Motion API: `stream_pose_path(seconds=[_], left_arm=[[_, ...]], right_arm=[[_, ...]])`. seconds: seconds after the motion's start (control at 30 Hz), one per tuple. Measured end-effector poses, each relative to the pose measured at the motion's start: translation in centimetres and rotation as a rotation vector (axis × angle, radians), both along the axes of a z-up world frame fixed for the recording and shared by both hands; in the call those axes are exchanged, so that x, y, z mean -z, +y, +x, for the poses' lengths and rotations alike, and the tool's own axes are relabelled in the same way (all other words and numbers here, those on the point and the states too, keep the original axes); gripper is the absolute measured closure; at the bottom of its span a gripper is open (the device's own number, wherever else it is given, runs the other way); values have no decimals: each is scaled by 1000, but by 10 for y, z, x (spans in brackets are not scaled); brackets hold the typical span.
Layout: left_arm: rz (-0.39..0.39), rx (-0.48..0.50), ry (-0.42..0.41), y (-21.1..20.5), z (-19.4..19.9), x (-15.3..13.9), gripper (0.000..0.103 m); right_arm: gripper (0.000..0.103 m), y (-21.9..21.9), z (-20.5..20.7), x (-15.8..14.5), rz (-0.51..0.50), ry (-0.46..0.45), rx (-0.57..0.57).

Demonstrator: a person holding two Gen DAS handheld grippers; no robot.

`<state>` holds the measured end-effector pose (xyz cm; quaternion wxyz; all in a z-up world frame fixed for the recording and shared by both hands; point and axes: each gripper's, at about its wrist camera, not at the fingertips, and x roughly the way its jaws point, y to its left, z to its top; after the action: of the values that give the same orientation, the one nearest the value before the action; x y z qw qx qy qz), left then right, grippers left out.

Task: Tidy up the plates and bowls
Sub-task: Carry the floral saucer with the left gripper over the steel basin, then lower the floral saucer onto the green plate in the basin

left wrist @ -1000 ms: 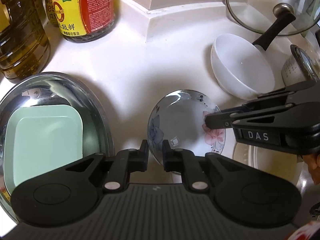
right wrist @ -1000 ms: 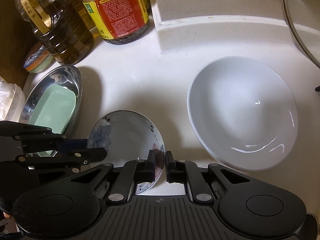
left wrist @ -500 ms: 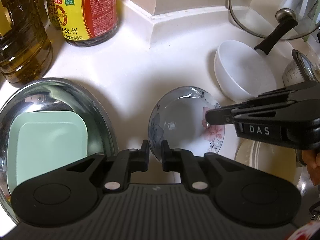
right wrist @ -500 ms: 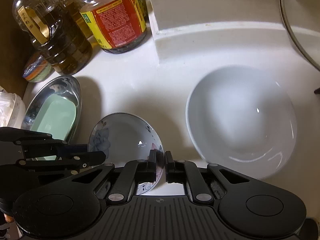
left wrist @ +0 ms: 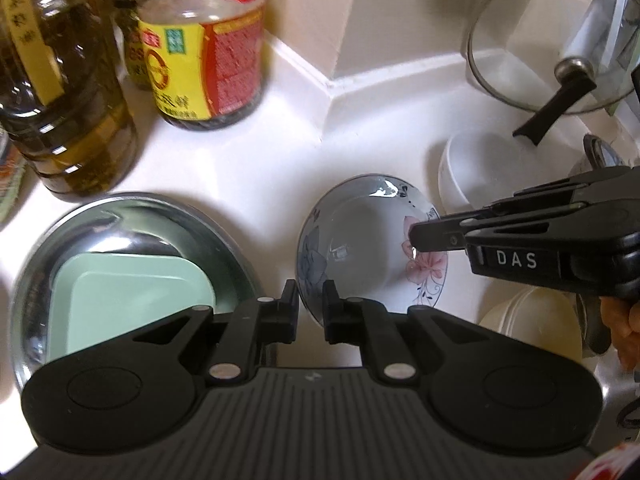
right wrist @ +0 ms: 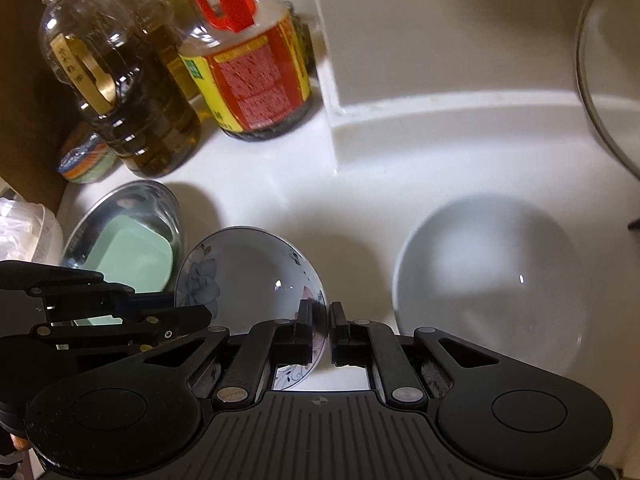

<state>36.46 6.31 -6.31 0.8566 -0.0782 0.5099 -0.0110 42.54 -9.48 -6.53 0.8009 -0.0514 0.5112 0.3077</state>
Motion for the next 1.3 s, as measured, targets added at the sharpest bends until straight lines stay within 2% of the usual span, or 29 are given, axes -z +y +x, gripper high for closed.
stream_pose_path(seconds=[0.23, 0.53, 0.87, 1.3], left_arm=[[19, -59, -27, 30, -15, -17, 93], [63, -208, -41, 88, -49, -30, 93], [62, -308, 23, 124, -81, -2, 93], [55, -288, 66, 132, -76, 16, 93]], right_arm=[[95, 32, -7, -18, 14, -30, -62], [95, 100, -28, -23, 39, -37, -200], [95, 150, -51, 10, 2, 23, -289], [95, 164, -52, 33, -53, 53, -295]])
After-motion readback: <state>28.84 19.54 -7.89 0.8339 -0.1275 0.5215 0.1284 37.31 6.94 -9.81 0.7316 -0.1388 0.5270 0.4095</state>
